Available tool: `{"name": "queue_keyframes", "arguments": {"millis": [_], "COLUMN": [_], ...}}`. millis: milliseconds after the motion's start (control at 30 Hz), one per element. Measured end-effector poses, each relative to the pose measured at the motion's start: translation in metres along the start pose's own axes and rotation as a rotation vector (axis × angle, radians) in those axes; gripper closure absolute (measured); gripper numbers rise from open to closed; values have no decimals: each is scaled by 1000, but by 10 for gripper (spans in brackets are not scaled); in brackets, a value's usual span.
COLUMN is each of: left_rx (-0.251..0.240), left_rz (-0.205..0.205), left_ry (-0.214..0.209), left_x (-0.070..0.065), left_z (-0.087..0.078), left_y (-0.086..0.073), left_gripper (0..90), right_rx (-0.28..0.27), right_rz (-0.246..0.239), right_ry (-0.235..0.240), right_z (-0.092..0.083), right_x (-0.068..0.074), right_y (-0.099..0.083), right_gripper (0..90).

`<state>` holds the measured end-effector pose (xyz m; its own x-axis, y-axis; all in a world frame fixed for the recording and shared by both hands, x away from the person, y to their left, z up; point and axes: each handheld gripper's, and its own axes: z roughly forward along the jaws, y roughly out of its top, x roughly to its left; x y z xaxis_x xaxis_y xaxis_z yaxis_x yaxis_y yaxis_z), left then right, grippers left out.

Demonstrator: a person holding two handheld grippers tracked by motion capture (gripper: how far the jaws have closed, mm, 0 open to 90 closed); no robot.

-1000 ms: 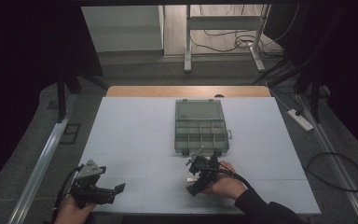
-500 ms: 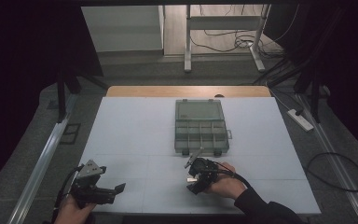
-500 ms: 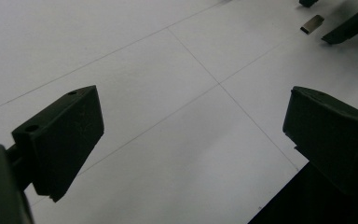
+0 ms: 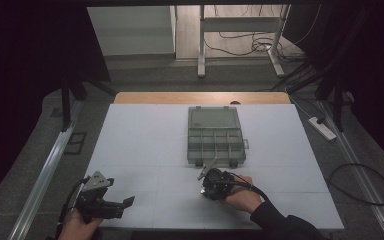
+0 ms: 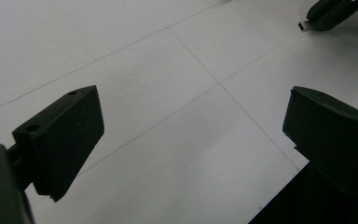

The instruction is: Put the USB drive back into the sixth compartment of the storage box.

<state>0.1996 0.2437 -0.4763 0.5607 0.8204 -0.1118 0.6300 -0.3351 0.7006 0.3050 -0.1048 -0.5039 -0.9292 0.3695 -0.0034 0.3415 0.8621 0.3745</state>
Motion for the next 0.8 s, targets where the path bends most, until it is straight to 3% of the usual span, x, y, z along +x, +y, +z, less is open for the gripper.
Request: {"name": "queue_keyframes", "arguments": {"millis": [133,333,800], "left_rx": [0,-1,0], "left_rz": [1,0,0], "left_ry": [0,-2,-1], "left_x": [0,0,0], "left_z": [0,0,0], "left_y": [0,0,0], "left_gripper": [50,50,50], "right_rx": [-11,-69,-130], "right_rz": [21,56,84], "right_ry": [12,22,17], "right_z": [0,-7,-22], "right_x": [-2,-5,-14], "right_y": [0,1,3], "right_gripper": [782,782,782]}}
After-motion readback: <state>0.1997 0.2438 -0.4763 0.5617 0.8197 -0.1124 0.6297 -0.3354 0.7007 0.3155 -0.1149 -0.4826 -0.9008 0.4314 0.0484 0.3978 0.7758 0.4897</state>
